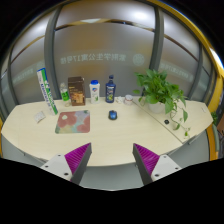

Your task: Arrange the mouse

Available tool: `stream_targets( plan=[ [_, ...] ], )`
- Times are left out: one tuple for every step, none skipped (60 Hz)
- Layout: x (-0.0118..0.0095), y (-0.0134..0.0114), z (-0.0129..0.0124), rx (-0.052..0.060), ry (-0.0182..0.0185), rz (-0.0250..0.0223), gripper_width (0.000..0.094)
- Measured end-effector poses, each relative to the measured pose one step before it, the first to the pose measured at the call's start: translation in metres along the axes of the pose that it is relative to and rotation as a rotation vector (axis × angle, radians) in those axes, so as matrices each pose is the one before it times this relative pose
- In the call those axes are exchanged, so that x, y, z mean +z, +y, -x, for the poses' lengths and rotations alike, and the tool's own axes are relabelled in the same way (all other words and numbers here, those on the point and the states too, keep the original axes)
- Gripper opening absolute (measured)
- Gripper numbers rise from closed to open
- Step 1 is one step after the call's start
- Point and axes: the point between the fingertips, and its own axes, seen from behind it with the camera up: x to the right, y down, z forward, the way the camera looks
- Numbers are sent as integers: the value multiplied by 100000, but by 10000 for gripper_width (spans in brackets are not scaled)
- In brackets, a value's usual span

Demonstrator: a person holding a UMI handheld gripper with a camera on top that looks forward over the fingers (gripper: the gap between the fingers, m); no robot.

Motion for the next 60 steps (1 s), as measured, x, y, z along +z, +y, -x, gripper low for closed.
stream_targets(
  plan=[
    [137,151,-56,324,30,472,854],
    [320,171,-30,303,-94,464,855],
    [482,208,-104,187,-131,522,854],
    [531,217,-92,214,-127,544,854],
    [537,216,-97,185,-140,544,854],
    [547,215,-109,208,-212,534,855],
    [547,173,-80,224,-339,298,855],
    [552,129,-46,225,-422,55,854],
    [606,115,-84,140,-382,-69,855],
    [-198,167,134,134,-164,-273,855],
    [1260,90,-349,-52,-326,-621,856],
    [869,63,-169,-89,8,-637,856],
    [852,225,-269,-185,126,-811,855],
    [846,58,-197,-231,261,-543,856],
    [855,42,-186,-230,242,-593,855],
    [870,15,-156,-314,109,-576,855],
    [891,-10,-102,-359,-49,-511,856],
    [919,-15,-41,-298,-202,-471,855],
    [934,-50,-34,-241,-284,-527,855],
    [968,-101,-31,-164,-339,-674,855],
    [992,-135,-45,-91,-309,-720,856],
    [1013,-164,-64,21,-253,-682,855],
    [1037,-185,-63,12,-255,-682,856],
    [1063,-225,-12,29,-355,-693,855],
    [1071,-247,10,-23,-398,-642,855],
    [1092,-258,-3,-68,-479,-619,856],
    [1135,-268,13,-154,-458,-619,854],
    [1137,-288,-50,-202,-426,-632,857],
    [1135,-273,-69,-187,-195,-509,855],
    [1156,-227,-80,-227,-101,-367,856],
    [1129,-256,-83,-405,-162,-304,855],
    [1120,-284,8,-421,-282,-389,855],
    [1138,-307,25,-373,-369,-500,858],
    [1128,-283,38,-231,-391,-445,858],
    [1117,-264,21,-173,-378,-355,857],
    [1134,-254,14,-148,-350,-306,856],
    [1092,-274,-11,-63,-259,-326,856],
    [1052,-206,21,18,-228,-273,853],
    [1046,-187,13,53,-274,-96,853],
    [999,-165,4,36,-327,9,854],
    [952,-194,12,115,-351,31,854],
    [929,-199,-17,162,-293,70,854],
    [888,-192,-25,279,-234,77,854],
    [832,-159,-14,287,-199,23,854],
    [827,-113,-8,212,-235,178,852],
    [779,-96,-34,189,-204,341,853],
    [727,-88,-21,118,-179,372,853],
    [716,-103,-51,136,-143,342,849],
    [657,-100,-62,210,-50,254,848],
    [606,-74,-56,270,-60,284,845],
    [570,-37,-19,264,-184,338,839],
    [512,-43,-26,217,-268,402,833],
    [499,-47,-45,187,-236,301,824],
    [455,-49,-64,137,-170,243,817],
    [451,-28,-71,-41,-51,431,803],
    [422,25,-52,-159,-53,632,788],
    [359,79,-86,-152,2,725,767],
    [389,35,13,-99,97,645,749],
    [291,98,-23,84,-51,614,727],
    [281,77,-18,197,-26,636,705]
  ],
)
